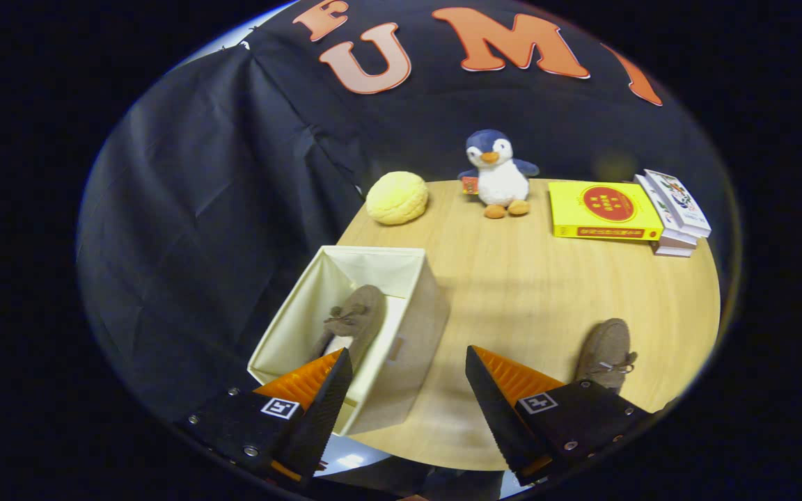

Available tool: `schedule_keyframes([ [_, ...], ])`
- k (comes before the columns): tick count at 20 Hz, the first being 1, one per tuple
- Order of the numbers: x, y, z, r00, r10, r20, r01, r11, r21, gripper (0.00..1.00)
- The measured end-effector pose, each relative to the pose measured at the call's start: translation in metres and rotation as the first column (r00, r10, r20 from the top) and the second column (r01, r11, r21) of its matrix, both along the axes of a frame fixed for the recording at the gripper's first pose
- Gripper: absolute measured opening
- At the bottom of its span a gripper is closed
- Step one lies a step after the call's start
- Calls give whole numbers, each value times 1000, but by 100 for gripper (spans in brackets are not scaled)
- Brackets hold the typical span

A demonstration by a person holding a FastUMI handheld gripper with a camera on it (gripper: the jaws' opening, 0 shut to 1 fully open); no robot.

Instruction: Open the storage box then place both shoes into the box .Put the left shoe in first, then the right shoe, with the right side of both shoes facing outward in a uniform manner.

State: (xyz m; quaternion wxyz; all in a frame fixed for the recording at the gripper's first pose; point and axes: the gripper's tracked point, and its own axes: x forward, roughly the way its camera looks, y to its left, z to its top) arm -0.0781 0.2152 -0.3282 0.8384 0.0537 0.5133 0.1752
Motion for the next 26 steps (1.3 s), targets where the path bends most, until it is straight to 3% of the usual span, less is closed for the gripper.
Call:
schedule_keyframes([
  [3,-5,-55,-15,998,-29,48,33,997,-72,99],
  [6,-19,-110,-36,998,-62,13,63,986,-155,99],
  [14,-40,-209,-77,993,-121,-13,116,969,-218,99],
  [21,-51,-254,-140,988,-145,-48,128,960,-248,97],
  [26,-28,-266,-167,986,-164,13,162,952,-261,90],
])
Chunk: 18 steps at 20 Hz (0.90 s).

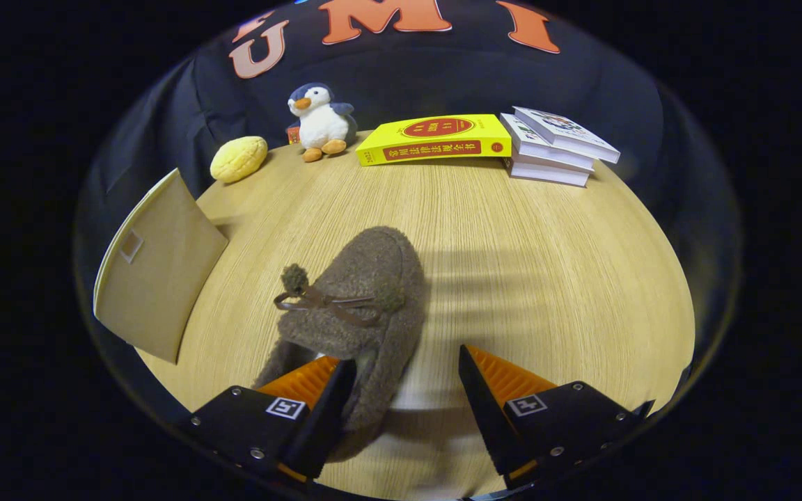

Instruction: Open the storage box then place both shoes into the box .Put the left shoe in first, then the right shoe, with the right side of both shoes facing outward in a uniform manner.

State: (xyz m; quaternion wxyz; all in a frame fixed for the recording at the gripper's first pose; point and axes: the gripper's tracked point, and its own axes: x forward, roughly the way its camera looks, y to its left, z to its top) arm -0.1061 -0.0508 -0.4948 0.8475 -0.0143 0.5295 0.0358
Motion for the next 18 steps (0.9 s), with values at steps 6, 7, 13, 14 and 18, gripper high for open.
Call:
schedule_keyframes([
  [6,18,5,-8,998,-34,61,34,999,-6,45],
  [7,19,7,-8,997,-50,63,50,999,-1,40],
  [13,21,5,-11,991,-110,75,110,994,11,17],
  [14,22,5,-9,991,-117,73,116,993,8,12],
  [18,23,11,9,982,-171,76,170,985,19,6],
])
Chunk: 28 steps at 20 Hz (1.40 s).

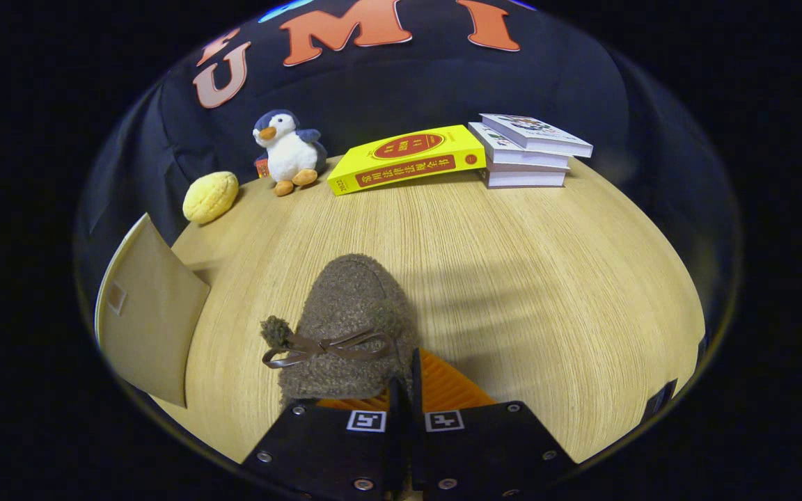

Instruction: Open the storage box then place both shoes into the box .Put the left shoe in first, then the right shoe, with the right side of both shoes facing outward in a uniform manner.

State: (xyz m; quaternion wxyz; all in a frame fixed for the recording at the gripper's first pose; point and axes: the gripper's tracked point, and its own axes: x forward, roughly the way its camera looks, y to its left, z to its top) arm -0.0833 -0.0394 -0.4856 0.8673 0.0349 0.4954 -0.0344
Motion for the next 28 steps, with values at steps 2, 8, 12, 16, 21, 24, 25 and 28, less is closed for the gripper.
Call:
schedule_keyframes([
  [2,3,9,17,1000,-18,15,18,1000,6,6],
  [8,14,58,70,995,-88,41,85,994,76,6],
  [12,20,106,100,996,-73,58,67,992,103,6],
  [16,30,166,118,997,-33,74,22,989,144,6],
  [21,42,248,139,997,33,66,-45,981,189,6],
  [24,43,287,143,994,96,57,-105,976,188,6],
  [25,42,301,142,992,113,52,-122,973,197,6],
  [28,40,335,131,989,144,23,-146,967,209,6],
])
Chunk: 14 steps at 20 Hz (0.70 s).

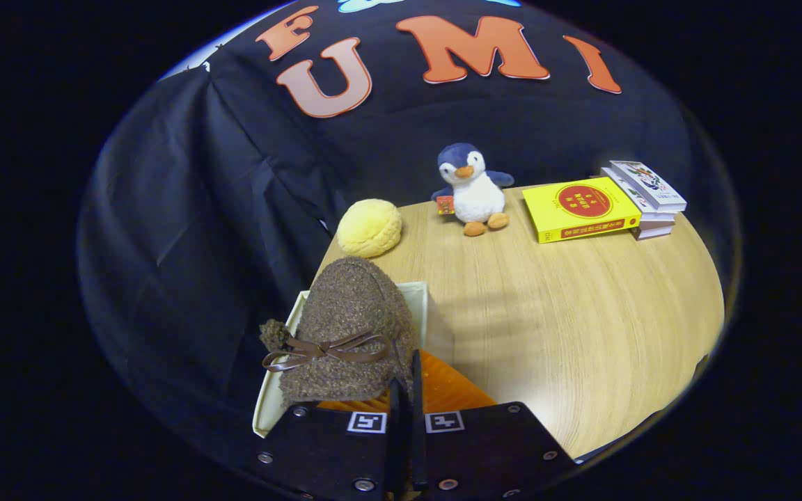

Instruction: Open the storage box then place both shoes into the box .Put the left shoe in first, then the right shoe, with the right side of both shoes facing outward in a uniform manner.

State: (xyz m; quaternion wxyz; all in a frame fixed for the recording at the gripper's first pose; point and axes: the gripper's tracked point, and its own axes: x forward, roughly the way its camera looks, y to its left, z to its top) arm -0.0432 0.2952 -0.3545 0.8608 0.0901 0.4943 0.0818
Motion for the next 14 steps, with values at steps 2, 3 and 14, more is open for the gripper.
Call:
schedule_keyframes([
  [2,0,13,-12,1000,16,-20,-17,1000,-25,6],
  [3,-2,17,-18,999,23,-31,-24,999,-38,6],
  [14,-32,29,-37,978,107,-177,-116,992,-44,31],
])
